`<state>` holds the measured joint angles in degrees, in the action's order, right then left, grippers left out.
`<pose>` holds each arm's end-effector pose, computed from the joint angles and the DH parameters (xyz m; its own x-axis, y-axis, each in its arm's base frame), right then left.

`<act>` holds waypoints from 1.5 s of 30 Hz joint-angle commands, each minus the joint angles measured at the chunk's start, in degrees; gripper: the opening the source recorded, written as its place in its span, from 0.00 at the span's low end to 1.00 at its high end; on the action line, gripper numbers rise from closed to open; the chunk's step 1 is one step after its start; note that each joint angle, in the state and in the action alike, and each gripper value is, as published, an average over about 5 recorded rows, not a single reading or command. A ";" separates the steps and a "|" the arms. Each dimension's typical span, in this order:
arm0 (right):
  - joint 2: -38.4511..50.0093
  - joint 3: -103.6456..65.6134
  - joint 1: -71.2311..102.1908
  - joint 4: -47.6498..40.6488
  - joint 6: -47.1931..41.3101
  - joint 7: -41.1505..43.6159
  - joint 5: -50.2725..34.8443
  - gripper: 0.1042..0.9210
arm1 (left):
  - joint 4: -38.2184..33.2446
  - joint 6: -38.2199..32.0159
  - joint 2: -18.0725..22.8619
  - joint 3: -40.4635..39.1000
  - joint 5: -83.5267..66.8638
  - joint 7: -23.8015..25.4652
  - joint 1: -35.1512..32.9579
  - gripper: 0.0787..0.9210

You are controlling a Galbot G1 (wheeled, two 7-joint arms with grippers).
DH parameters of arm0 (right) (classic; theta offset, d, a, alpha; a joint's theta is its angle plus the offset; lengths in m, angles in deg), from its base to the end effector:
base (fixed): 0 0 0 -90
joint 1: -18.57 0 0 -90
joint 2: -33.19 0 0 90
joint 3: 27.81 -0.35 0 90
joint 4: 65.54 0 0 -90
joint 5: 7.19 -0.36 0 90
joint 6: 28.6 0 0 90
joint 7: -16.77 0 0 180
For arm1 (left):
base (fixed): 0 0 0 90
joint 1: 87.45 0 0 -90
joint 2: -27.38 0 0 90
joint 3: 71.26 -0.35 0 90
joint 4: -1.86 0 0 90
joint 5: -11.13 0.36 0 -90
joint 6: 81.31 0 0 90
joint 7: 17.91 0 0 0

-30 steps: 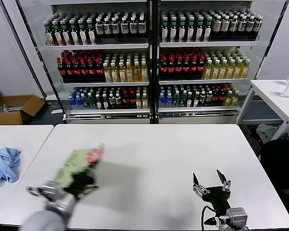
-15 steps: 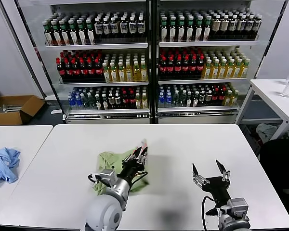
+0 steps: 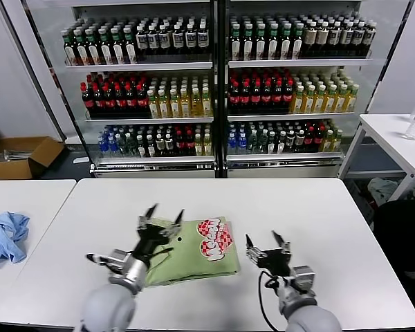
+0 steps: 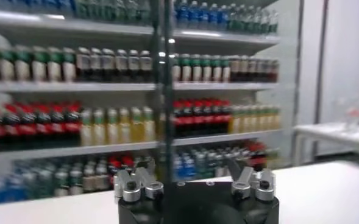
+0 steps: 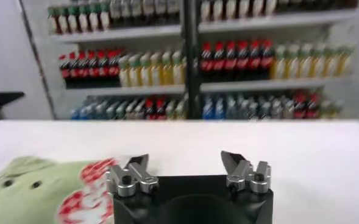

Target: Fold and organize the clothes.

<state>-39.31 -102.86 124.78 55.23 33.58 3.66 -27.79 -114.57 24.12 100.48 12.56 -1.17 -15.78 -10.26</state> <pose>0.2361 0.0262 -0.2583 -0.9238 -0.1994 0.3269 -0.1857 0.9799 0.0728 0.2700 0.0220 -0.2579 -0.9656 0.2479 0.0790 0.2520 0.9666 0.0474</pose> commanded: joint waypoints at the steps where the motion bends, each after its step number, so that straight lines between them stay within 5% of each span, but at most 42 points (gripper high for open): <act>1: -1.39 7.62 -9.86 -11.37 -3.56 -1.75 -5.00 0.74 | -0.03 -6.31 -7.02 13.70 3.78 3.47 -3.56 0.85; 9: -2.20 10.45 -11.33 -15.28 -4.09 -0.20 -6.09 0.87 | 0.26 -6.28 -4.65 10.28 3.87 3.52 -2.17 0.88; 17: -2.88 11.24 -13.52 -17.77 -5.10 -1.52 -10.09 0.87 | 0.84 -6.22 -4.10 10.07 4.01 3.56 -2.54 0.88; 30: -3.47 10.94 -13.91 -18.05 -3.17 -2.41 -13.08 0.44 | 1.93 -6.14 -3.82 9.48 4.34 3.51 -2.52 0.88; 40: 3.16 3.43 -9.55 -3.01 -0.93 -1.71 -9.58 0.09 | 2.27 -6.35 -3.01 9.41 4.66 3.42 -2.96 0.88; 45: 6.62 -1.81 -6.34 1.41 -0.95 -0.47 -7.12 0.00 | 2.25 -6.42 -2.63 9.30 4.90 3.38 -3.08 0.88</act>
<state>-38.89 -96.49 114.05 45.60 30.99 2.02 -38.17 -112.38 17.82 97.66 21.88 3.48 -12.40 -13.24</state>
